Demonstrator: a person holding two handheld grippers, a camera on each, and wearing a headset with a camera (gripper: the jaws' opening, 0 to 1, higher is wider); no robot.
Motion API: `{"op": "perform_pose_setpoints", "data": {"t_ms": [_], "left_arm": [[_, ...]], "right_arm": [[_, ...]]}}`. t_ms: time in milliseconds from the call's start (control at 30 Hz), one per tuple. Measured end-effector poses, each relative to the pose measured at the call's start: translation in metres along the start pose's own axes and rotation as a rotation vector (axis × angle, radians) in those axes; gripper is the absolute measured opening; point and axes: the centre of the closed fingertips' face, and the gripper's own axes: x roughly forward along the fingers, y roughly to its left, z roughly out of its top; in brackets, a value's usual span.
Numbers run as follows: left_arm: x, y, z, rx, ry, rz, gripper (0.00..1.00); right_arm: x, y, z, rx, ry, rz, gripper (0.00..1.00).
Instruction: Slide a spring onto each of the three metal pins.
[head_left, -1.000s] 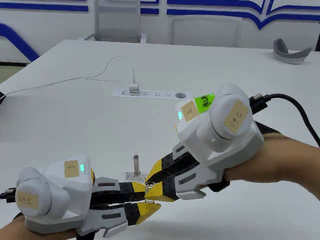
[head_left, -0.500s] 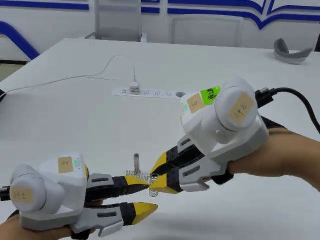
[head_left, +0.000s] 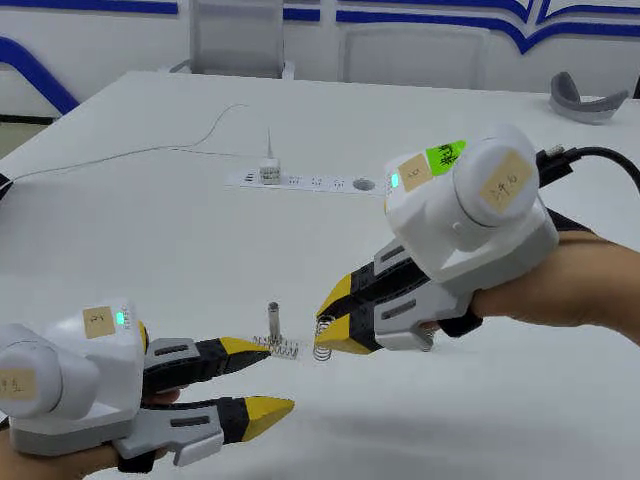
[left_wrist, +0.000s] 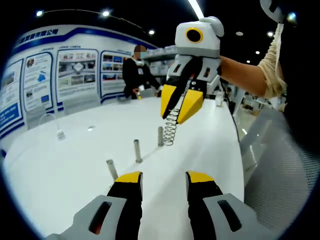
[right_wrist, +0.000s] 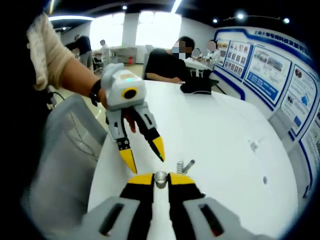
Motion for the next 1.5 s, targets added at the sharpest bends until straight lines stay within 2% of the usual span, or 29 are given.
{"op": "perform_pose_setpoints", "data": {"t_ms": [500, 733, 967, 1100, 1500], "left_arm": [[-0.005, 0.000, -0.003, -0.018, -0.001, 0.033, 0.41], [-0.007, 0.002, -0.003, -0.022, -0.003, 0.043, 0.43], [-0.007, 0.003, -0.004, -0.024, -0.001, 0.043, 0.44], [-0.007, 0.004, -0.004, -0.026, -0.004, 0.044, 0.45], [-0.010, 0.006, -0.007, -0.030, -0.004, 0.049, 0.45]], "right_arm": [[-0.010, -0.037, -0.009, 0.055, 0.020, -0.082, 0.12], [-0.009, -0.055, -0.016, 0.094, 0.028, -0.119, 0.12], [-0.003, -0.076, -0.031, 0.157, 0.048, -0.155, 0.12], [0.001, -0.080, -0.035, 0.183, 0.050, -0.156, 0.12], [0.013, -0.082, -0.042, 0.211, 0.059, -0.139, 0.12]]}}
